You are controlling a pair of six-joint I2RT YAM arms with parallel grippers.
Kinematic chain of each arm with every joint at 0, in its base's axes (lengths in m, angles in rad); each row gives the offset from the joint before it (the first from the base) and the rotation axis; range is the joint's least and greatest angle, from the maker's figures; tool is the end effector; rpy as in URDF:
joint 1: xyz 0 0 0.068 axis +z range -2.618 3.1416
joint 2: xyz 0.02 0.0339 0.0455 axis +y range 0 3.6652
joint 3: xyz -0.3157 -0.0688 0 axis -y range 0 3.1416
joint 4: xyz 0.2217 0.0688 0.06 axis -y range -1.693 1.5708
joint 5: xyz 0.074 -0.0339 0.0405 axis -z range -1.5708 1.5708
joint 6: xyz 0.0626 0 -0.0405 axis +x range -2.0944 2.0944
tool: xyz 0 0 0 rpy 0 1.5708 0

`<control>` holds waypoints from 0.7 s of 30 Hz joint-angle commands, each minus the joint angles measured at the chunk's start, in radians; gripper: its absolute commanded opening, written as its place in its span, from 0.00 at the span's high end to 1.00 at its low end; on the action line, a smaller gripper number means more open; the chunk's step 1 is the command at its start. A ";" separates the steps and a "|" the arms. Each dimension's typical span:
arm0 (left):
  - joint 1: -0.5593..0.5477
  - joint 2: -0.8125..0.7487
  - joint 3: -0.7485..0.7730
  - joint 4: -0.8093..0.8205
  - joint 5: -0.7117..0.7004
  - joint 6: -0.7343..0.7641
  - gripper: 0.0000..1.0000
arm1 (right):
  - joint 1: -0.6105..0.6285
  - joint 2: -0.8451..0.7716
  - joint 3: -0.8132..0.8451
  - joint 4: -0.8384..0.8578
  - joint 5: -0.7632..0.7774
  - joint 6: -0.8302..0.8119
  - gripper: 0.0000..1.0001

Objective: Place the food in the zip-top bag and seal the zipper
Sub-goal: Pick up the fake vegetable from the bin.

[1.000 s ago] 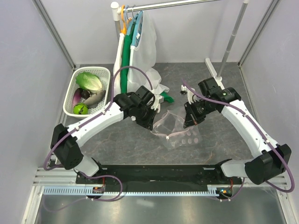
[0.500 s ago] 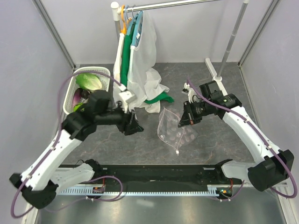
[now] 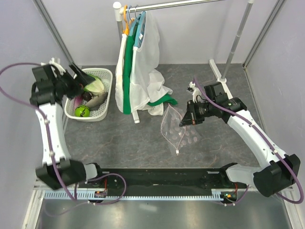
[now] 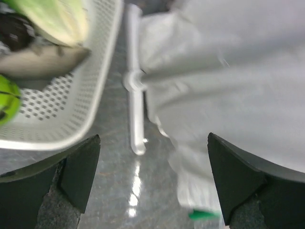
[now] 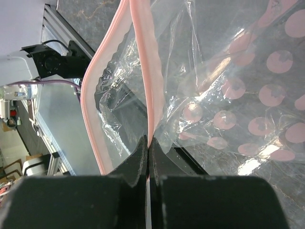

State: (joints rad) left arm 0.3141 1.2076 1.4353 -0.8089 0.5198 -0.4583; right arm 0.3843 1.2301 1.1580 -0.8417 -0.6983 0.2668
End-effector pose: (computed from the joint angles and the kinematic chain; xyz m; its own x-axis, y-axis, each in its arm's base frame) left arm 0.2165 0.0376 0.4466 -0.5243 -0.5741 -0.6289 -0.1174 0.7803 -0.6143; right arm 0.1837 0.1177 0.3584 -0.8798 -0.1380 -0.4549 -0.4346 0.6212 0.6521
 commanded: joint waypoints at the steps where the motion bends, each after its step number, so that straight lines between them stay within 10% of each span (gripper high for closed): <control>1: 0.011 0.265 0.198 -0.039 -0.242 -0.069 0.00 | 0.005 -0.018 0.014 0.036 0.034 0.009 1.00; 21: -0.121 1.043 0.804 -0.009 -0.822 -0.069 0.00 | 0.005 0.046 0.017 0.044 0.042 -0.008 1.00</control>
State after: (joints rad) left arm 0.2104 2.1796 2.1696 -0.8337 -0.2050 -0.5087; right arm 0.3843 1.2758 1.1603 -0.8230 -0.6670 0.2653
